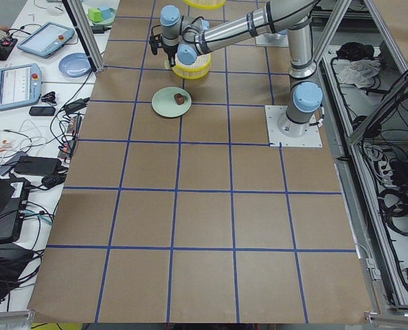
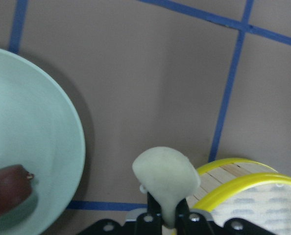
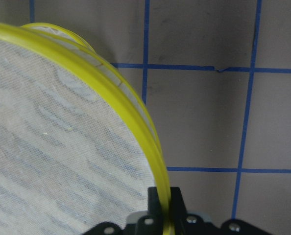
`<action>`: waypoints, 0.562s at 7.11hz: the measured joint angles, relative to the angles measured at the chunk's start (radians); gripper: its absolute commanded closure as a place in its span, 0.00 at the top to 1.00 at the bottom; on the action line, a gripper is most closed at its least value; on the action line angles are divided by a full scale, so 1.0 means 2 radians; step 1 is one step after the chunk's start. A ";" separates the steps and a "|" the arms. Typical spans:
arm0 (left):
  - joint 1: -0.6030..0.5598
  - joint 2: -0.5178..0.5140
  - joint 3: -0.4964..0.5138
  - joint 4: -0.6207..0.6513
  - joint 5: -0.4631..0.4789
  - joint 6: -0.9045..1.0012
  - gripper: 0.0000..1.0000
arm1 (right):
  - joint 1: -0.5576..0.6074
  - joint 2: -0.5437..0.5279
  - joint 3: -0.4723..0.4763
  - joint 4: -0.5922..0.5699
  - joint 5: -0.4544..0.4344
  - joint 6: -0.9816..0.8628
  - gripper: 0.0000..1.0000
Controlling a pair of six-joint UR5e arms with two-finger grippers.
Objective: Place buns in different layers of steamer
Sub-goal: 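Carry the white bun into the lower steamer layer and open the left gripper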
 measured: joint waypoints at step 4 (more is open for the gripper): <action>-0.070 0.000 -0.014 -0.006 -0.031 -0.070 1.00 | -0.077 -0.002 0.000 0.024 -0.007 -0.088 0.00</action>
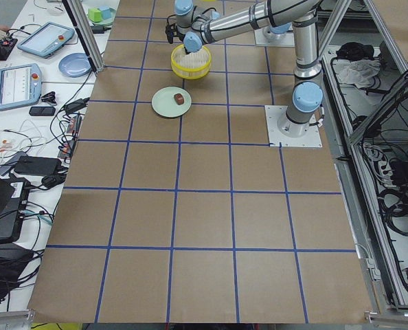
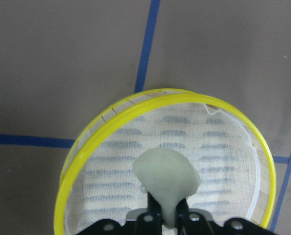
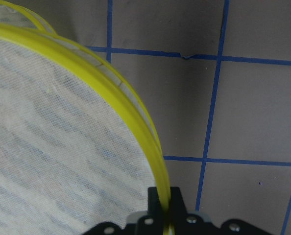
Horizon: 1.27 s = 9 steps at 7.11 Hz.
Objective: Place buns in different layers of steamer
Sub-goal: 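Carry the white bun into the lower steamer layer and open the left gripper, then move the left gripper back to the bowl and grasp the brown bun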
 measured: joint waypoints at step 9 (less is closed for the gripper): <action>0.153 0.022 0.005 -0.049 0.113 0.255 1.00 | -0.005 0.000 0.000 0.004 0.005 -0.005 0.00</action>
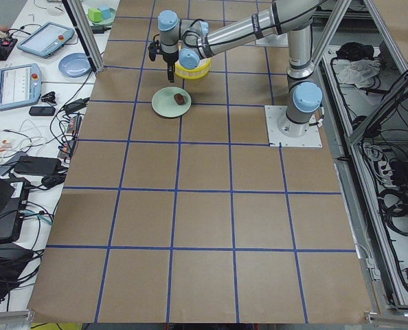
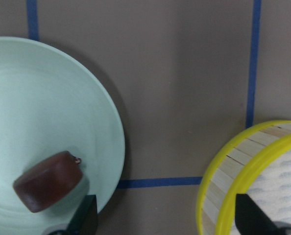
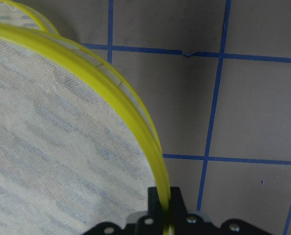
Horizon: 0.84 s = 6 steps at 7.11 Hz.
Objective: Place buns in different layers of steamer
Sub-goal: 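Move the left gripper back to the bowl and grasp the brown bun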
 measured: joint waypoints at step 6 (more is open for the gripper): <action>0.034 -0.038 -0.007 -0.069 0.000 -0.129 1.00 | 0.000 -0.001 0.004 0.015 -0.002 -0.009 0.00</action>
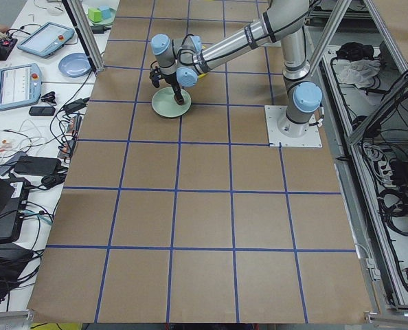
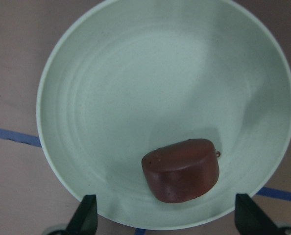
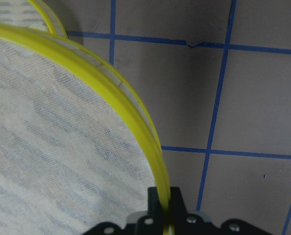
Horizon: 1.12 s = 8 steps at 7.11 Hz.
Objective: Place buns in different layers of steamer
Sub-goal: 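Move the left gripper back to the bowl and grasp the brown bun, then lift the brown bun out of the bowl with the left gripper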
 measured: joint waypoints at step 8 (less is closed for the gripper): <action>0.001 -0.040 0.010 0.013 -0.017 0.000 0.00 | 0.001 -0.001 0.003 0.005 0.001 -0.005 0.00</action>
